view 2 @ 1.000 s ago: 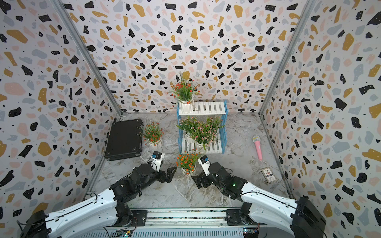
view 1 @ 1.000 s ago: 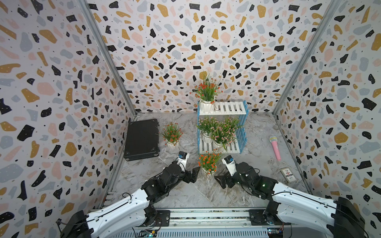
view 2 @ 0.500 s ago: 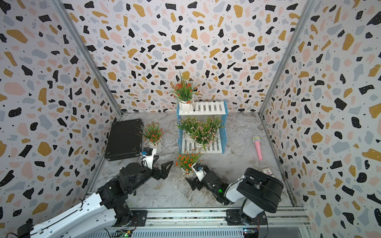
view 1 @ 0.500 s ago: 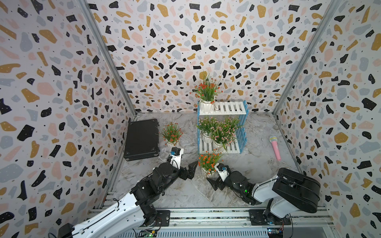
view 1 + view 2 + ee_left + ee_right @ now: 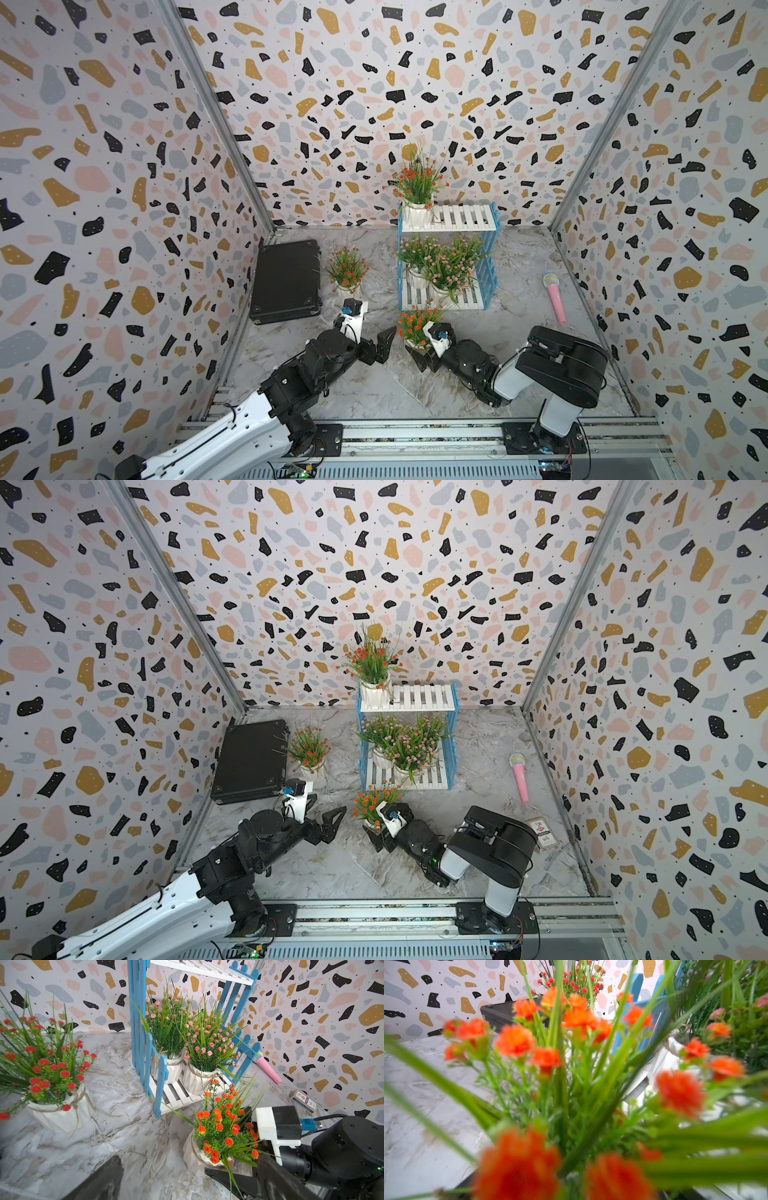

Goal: Place the baby's breath potted plants on the rack by color
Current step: Pick up the baby's breath potted plant from the center of the board.

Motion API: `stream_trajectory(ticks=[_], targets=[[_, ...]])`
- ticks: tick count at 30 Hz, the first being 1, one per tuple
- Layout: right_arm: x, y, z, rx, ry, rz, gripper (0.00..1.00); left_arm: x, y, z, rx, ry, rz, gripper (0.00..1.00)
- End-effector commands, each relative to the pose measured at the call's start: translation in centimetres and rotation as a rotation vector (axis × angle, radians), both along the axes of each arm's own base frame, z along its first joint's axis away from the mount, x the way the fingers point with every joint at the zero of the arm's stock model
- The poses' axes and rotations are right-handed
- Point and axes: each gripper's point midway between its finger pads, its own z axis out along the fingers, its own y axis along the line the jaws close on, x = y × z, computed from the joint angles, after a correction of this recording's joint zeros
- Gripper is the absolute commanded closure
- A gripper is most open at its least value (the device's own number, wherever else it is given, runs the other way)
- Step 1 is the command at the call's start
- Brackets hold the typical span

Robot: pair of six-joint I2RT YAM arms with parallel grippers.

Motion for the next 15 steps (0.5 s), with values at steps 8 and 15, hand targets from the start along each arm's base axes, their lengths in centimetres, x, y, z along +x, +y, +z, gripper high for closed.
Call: stream_trajectory(ticks=[8,15], targets=[[1.4,1.8,0.0,0.005,-0.026,-0.012,0.01,-0.1,0.0,1.9,-0.021,-0.04,-0.008,0.01],[1.9,1.9,0.3,0.012,-0.02,-0.024,0.13,-0.1,-0.1,2.1,-0.023,-0.04,-0.013,0.01]])
